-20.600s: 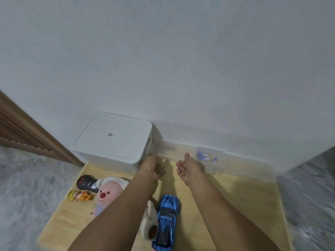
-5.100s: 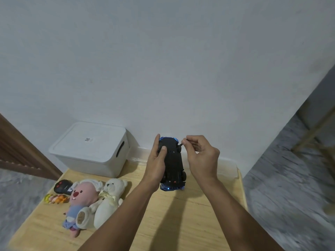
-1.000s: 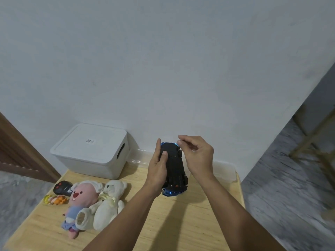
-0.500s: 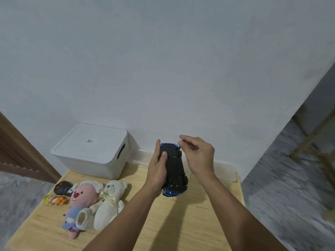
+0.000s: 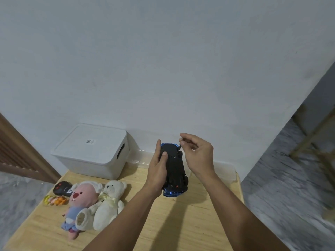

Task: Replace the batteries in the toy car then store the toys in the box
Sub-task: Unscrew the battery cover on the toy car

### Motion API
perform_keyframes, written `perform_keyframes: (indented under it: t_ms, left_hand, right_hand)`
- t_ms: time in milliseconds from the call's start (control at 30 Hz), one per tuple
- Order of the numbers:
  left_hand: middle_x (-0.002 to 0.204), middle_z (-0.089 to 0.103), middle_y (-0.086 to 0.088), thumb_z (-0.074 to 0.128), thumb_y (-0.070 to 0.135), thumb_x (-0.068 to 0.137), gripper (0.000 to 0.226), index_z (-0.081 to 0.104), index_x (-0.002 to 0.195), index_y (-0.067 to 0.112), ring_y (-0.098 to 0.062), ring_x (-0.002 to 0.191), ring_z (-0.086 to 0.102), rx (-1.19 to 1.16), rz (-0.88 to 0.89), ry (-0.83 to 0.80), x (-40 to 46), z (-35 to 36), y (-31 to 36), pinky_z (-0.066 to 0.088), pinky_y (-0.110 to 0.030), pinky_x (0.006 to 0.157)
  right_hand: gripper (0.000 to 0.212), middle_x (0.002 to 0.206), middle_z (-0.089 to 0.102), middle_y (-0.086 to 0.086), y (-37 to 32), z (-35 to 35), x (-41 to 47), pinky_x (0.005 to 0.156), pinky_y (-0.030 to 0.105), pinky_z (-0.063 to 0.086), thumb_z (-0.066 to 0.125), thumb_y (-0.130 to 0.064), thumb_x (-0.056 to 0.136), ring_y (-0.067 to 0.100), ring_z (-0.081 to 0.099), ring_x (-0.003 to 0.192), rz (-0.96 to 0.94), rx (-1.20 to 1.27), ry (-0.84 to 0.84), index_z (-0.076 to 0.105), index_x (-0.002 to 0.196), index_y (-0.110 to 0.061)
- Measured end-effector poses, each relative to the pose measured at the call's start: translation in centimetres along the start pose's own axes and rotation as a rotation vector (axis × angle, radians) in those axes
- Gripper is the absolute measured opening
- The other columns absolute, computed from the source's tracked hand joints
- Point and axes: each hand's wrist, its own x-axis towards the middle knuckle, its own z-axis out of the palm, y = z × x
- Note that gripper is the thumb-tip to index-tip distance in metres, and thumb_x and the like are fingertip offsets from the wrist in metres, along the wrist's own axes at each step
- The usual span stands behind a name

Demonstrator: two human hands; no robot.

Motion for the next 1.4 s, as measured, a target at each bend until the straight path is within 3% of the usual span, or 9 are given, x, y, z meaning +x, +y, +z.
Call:
perform_keyframes:
  t_ms: [100, 300, 567, 700, 833, 967, 1067, 1200, 1400]
  left_hand:
    - [0.127, 0.061, 0.010, 0.038, 0.025, 0.104, 0.049, 0.029, 0.146, 0.050, -0.016, 0.109, 0.064, 0.002, -0.003, -0.001, 0.1, 0.0, -0.1, 0.053, -0.039, 0.096]
    - [0.118, 0.063, 0.012, 0.039, 0.025, 0.105, 0.050, 0.027, 0.147, 0.049, -0.014, 0.103, 0.066, -0.006, 0.000, -0.001, 0.3, -0.1, -0.4, 0.056, -0.032, 0.087]
    - [0.115, 0.062, 0.017, 0.038, 0.025, 0.105, 0.050, 0.027, 0.147, 0.049, -0.010, 0.096, 0.067, -0.003, -0.003, 0.011, 0.2, -0.3, -0.4, 0.057, -0.027, 0.077]
    - [0.121, 0.060, 0.015, 0.038, 0.023, 0.105, 0.051, 0.026, 0.148, 0.047, -0.007, 0.095, 0.066, 0.029, 0.007, 0.012, 0.1, -0.2, -0.6, 0.053, -0.016, 0.068]
    - [0.137, 0.053, 0.014, 0.038, 0.021, 0.104, 0.052, 0.026, 0.150, 0.043, 0.001, 0.108, 0.057, 0.085, 0.045, 0.006, 0.1, -0.2, -1.1, 0.048, -0.012, 0.082]
    - [0.146, 0.043, 0.015, 0.039, 0.022, 0.104, 0.052, 0.025, 0.151, 0.041, 0.017, 0.110, 0.047, 0.134, 0.079, -0.010, 0.0, -0.2, -1.4, 0.043, -0.007, 0.084]
    - [0.144, 0.046, 0.014, 0.039, 0.022, 0.104, 0.052, 0.026, 0.150, 0.044, 0.005, 0.114, 0.052, 0.131, 0.070, 0.000, 0.0, -0.4, -1.7, 0.044, -0.010, 0.084]
    - [0.125, 0.058, 0.017, 0.038, 0.020, 0.104, 0.051, 0.027, 0.149, 0.042, 0.012, 0.094, 0.058, 0.137, 0.063, 0.019, -0.1, -0.5, -1.8, 0.045, -0.006, 0.077]
    - [0.118, 0.060, 0.020, 0.040, 0.021, 0.103, 0.052, 0.028, 0.147, 0.046, -0.004, 0.099, 0.059, 0.145, 0.031, 0.034, -0.3, -0.9, -2.5, 0.045, -0.026, 0.099]
  right_hand:
    - [0.026, 0.087, 0.073, -0.010, 0.0, -0.1, -0.1, 0.078, 0.009, 0.049, 0.060, -0.001, 0.089, 0.001, 0.068, 0.086, 0.004, -0.005, 0.002, 0.073, 0.105, -0.015]
    - [0.021, 0.092, 0.072, -0.007, 0.0, 0.1, -0.2, 0.079, 0.017, 0.053, 0.074, -0.010, 0.082, 0.005, 0.068, 0.082, -0.014, 0.021, 0.024, 0.076, 0.099, -0.021]
    - [0.028, 0.094, 0.071, -0.010, -0.2, -0.2, -0.1, 0.076, 0.010, 0.049, 0.057, -0.001, 0.091, 0.000, 0.066, 0.086, -0.036, 0.029, 0.038, 0.070, 0.098, -0.025]
    - [0.024, 0.095, 0.067, -0.010, -0.3, -0.8, 0.4, 0.073, 0.012, 0.047, 0.055, -0.007, 0.092, 0.001, 0.061, 0.087, -0.092, -0.200, -0.059, 0.073, 0.093, -0.024]
    - [0.015, 0.087, 0.060, -0.010, 0.1, -1.0, 0.7, 0.076, 0.019, 0.042, 0.062, -0.018, 0.089, 0.009, 0.057, 0.084, -0.014, -0.602, -0.345, 0.075, 0.095, -0.020]
    - [0.013, 0.095, 0.067, -0.003, 0.7, -0.6, 0.0, 0.073, 0.022, 0.040, 0.065, -0.024, 0.088, 0.016, 0.061, 0.091, 0.007, -0.739, -0.374, 0.076, 0.096, -0.022]
    - [0.015, 0.097, 0.066, -0.001, 0.9, -0.2, -0.3, 0.073, 0.027, 0.044, 0.063, -0.026, 0.089, 0.020, 0.061, 0.093, -0.016, -0.800, -0.363, 0.075, 0.097, -0.024]
    - [0.018, 0.100, 0.060, 0.001, 1.3, 0.3, -1.1, 0.076, 0.032, 0.046, 0.054, -0.028, 0.093, 0.023, 0.058, 0.095, -0.068, -0.889, -0.378, 0.071, 0.100, -0.025]
    - [0.017, 0.108, 0.050, 0.007, 2.7, 1.3, -2.7, 0.071, 0.037, 0.041, 0.044, -0.014, 0.093, 0.030, 0.054, 0.093, -0.160, -1.006, -0.410, 0.052, 0.108, -0.014]
